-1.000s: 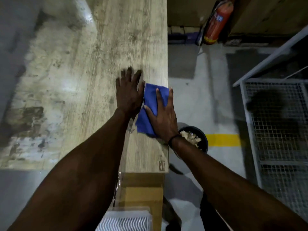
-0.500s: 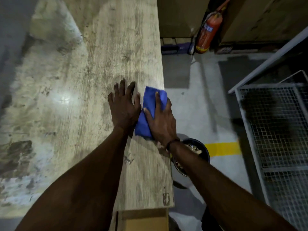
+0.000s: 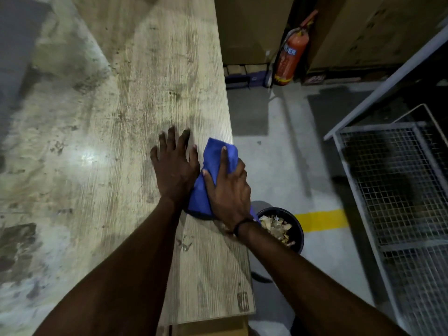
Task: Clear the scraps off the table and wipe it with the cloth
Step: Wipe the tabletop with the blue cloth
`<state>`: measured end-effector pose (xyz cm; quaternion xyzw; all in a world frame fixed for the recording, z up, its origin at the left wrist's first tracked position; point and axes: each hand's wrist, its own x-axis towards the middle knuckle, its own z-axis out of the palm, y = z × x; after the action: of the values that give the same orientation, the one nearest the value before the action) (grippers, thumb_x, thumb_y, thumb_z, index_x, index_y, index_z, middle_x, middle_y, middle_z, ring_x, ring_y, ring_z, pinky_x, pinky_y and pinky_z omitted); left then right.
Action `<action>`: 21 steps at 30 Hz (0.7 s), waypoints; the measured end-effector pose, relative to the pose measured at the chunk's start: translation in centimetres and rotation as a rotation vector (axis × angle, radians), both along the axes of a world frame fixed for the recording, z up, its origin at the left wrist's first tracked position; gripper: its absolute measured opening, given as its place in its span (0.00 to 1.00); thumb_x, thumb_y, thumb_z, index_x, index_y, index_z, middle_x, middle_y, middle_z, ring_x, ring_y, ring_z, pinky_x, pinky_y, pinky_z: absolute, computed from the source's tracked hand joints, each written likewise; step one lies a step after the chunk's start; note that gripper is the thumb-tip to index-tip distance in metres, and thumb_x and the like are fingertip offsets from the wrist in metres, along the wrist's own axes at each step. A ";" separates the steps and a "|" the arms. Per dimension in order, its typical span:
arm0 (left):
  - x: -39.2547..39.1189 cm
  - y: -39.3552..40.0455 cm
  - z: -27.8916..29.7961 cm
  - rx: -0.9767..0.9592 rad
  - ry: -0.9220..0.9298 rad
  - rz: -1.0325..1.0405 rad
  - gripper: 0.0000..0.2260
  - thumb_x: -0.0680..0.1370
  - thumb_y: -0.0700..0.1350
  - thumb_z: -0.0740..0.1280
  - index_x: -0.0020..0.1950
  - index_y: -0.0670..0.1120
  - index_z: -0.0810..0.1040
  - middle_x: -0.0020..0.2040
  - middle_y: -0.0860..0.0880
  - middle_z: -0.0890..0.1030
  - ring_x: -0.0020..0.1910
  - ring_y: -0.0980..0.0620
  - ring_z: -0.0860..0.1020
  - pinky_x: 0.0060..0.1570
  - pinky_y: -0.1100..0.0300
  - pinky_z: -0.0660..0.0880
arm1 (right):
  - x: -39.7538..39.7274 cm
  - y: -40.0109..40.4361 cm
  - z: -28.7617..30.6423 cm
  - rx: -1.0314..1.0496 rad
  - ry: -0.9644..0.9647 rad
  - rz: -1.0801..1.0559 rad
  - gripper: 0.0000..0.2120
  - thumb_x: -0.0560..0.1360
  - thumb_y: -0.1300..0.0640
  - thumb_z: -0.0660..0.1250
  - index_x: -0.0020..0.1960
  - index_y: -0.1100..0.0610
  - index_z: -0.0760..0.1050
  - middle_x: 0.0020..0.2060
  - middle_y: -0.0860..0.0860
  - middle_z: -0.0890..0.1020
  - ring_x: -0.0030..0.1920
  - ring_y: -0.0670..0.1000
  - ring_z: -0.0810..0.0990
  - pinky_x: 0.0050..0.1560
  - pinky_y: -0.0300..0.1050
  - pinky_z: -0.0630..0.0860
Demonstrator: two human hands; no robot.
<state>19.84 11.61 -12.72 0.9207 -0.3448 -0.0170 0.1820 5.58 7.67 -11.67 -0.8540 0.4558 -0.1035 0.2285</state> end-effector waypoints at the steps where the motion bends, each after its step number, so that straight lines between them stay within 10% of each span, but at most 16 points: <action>1: 0.1 0.0 0.0 0.008 -0.003 -0.002 0.27 0.85 0.60 0.50 0.82 0.53 0.65 0.84 0.45 0.62 0.83 0.40 0.59 0.78 0.37 0.57 | 0.9 -0.9 0.2 -0.005 0.017 0.002 0.38 0.82 0.33 0.45 0.86 0.51 0.44 0.78 0.64 0.61 0.69 0.64 0.72 0.60 0.60 0.79; 21: 8.9 -9.8 0.1 0.040 0.040 0.013 0.26 0.87 0.56 0.57 0.85 0.57 0.56 0.86 0.48 0.52 0.85 0.43 0.50 0.80 0.38 0.48 | 15.5 -16.0 0.2 -0.044 0.151 0.073 0.36 0.86 0.36 0.48 0.86 0.54 0.43 0.76 0.66 0.62 0.66 0.62 0.73 0.58 0.55 0.78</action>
<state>28.72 1.77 -12.66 0.9260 -0.3345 -0.0410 0.1704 21.10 -8.31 -11.48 -0.8803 0.4378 -0.0403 0.1781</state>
